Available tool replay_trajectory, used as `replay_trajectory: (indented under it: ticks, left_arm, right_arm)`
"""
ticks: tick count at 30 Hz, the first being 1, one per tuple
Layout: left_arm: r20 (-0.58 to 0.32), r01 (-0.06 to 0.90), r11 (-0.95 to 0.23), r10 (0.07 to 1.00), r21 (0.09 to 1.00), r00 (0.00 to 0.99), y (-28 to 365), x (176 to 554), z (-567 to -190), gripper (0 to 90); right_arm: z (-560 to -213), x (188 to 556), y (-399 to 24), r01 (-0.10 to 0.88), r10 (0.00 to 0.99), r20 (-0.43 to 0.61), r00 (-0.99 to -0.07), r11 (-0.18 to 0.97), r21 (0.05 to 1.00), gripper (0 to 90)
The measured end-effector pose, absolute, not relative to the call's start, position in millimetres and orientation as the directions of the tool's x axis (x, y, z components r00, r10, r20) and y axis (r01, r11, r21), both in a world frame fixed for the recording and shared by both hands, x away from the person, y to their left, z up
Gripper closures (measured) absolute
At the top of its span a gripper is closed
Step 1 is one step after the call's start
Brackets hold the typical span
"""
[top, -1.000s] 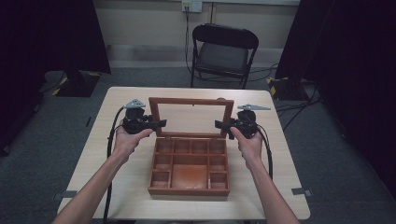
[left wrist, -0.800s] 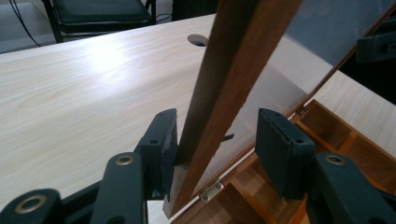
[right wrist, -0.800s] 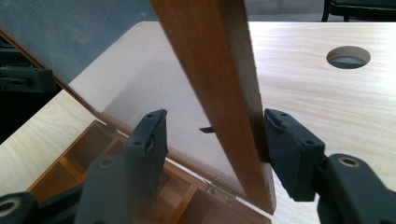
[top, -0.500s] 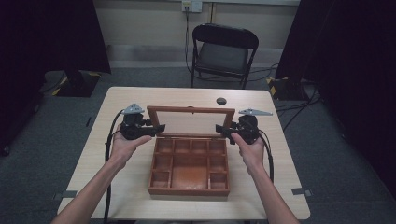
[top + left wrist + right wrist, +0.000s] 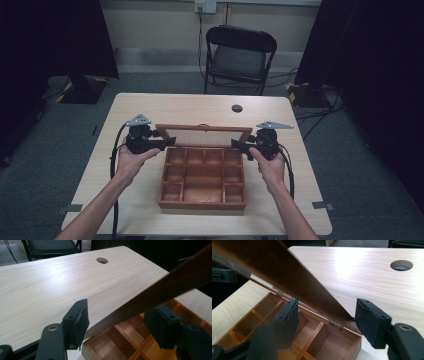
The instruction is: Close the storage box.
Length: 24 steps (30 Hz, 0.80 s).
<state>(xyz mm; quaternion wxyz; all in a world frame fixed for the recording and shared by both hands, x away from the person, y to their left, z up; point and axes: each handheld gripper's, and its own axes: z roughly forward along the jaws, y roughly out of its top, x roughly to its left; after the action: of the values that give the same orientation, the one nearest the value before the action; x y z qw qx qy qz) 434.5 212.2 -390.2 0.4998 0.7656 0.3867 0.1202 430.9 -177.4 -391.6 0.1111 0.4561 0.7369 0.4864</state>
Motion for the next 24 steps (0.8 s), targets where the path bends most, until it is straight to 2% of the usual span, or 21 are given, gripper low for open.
replay_trajectory:
  ticks: [14,20,24]
  left_arm:
    - [-0.185,0.456,-0.228,0.694,0.860,0.696,218.3,426.5,-388.2,25.8]
    - [-0.190,0.455,-0.217,0.696,0.864,0.692,217.8,426.0,-389.5,23.1]
    - [-0.196,0.459,-0.216,0.694,0.862,0.693,217.3,424.9,-390.4,21.7]
  right_arm:
    - [-388.8,420.8,-177.7,0.560,0.763,0.281,-0.582,0.125,0.819,28.0]
    - [-407.2,422.8,-177.4,0.626,0.762,0.266,-0.590,0.224,0.747,23.5]
    - [-410.4,424.0,-182.2,0.646,0.776,0.238,-0.584,0.267,0.716,25.2]
